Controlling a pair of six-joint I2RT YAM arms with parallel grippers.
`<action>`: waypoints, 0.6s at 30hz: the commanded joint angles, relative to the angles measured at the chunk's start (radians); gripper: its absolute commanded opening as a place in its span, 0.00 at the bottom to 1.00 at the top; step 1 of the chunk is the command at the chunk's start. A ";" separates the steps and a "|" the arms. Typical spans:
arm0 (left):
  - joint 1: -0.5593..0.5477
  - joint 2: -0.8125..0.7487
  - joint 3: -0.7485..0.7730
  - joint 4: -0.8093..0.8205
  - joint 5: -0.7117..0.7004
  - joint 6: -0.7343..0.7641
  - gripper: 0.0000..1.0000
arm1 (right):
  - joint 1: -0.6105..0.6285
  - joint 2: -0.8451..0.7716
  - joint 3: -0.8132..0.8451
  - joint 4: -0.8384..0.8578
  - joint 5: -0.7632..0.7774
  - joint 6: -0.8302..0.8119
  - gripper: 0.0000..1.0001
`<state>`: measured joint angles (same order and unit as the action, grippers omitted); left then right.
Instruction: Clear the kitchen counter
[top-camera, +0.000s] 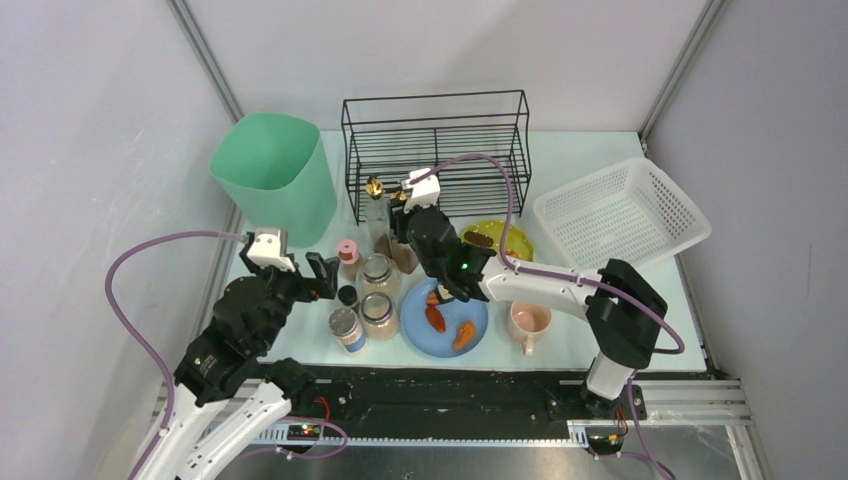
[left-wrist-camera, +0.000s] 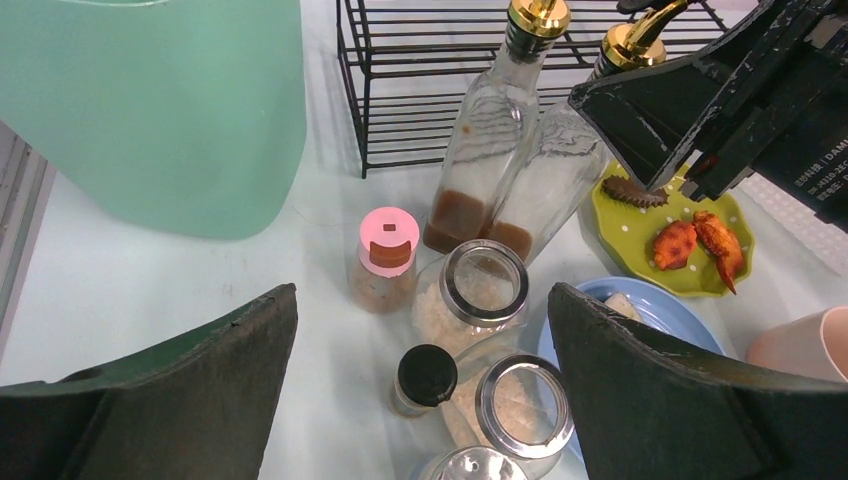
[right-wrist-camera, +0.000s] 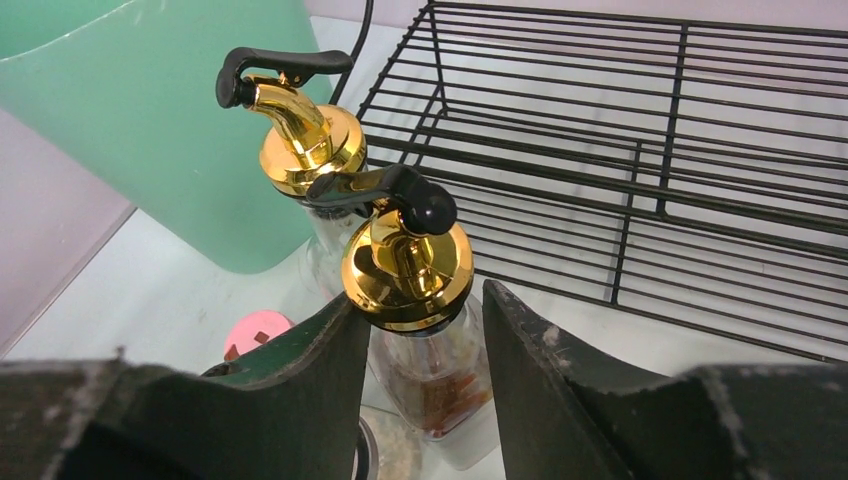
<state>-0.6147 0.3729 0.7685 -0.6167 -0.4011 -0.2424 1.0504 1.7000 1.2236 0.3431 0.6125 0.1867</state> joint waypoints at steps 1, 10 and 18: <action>0.004 0.015 0.002 0.008 -0.018 0.020 0.98 | 0.006 0.033 0.043 0.094 0.055 -0.006 0.49; 0.006 0.021 0.003 0.009 -0.014 0.022 0.98 | 0.007 0.067 0.067 0.102 0.089 -0.041 0.27; 0.007 0.028 0.002 0.009 -0.014 0.022 0.98 | 0.015 0.050 0.067 0.154 0.109 -0.136 0.00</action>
<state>-0.6128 0.3862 0.7685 -0.6170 -0.4007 -0.2424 1.0573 1.7588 1.2476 0.3958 0.6773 0.1181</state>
